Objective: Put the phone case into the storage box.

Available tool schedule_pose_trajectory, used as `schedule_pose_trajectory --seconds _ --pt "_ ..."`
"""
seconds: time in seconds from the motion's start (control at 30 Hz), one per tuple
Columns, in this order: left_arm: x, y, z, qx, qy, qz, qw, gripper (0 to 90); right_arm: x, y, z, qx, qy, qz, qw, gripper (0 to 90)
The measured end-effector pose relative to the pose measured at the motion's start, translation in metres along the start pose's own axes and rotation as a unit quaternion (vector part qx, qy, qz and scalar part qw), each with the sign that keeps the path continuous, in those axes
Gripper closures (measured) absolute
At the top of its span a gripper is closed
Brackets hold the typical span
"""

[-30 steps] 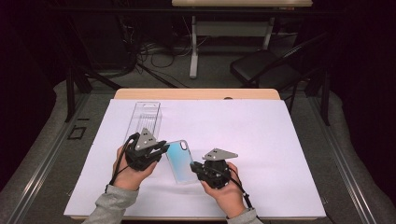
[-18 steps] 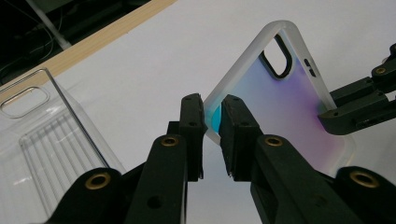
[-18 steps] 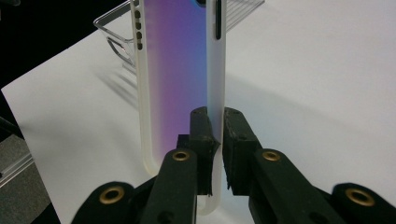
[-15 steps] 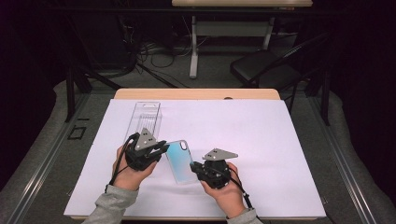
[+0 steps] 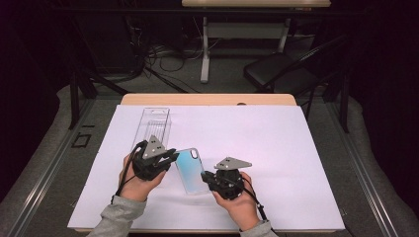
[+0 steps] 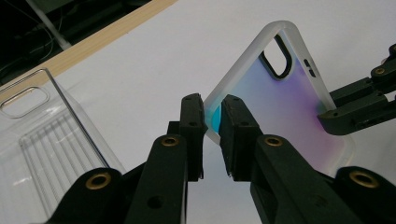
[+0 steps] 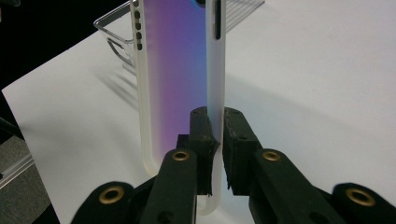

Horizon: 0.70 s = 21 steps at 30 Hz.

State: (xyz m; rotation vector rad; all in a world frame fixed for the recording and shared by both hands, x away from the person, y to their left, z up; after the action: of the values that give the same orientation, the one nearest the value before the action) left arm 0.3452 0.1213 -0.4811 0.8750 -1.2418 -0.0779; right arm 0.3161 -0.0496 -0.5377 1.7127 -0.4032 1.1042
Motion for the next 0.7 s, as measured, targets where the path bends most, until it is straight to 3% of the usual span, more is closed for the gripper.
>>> schedule_pose_trajectory --seconds 0.7 --pt "-0.0004 -0.0001 -0.0006 -0.001 0.000 -0.001 1.0000 80.2 0.0000 -0.0010 0.0008 0.006 -0.006 0.002 1.0000 81.7"
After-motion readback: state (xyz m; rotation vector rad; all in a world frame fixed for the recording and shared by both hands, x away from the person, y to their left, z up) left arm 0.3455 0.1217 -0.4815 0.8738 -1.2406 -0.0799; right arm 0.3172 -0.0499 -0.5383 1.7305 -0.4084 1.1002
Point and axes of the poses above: each handheld gripper's, and its own axes: y roughly backward along the jaws, x roughly out of its top, z roughly to its right, the point moved 6 cm from there along -y, roughly forward along the jaws, and after that the axes turned 15 degrees about -x, right-handed, at the moved point
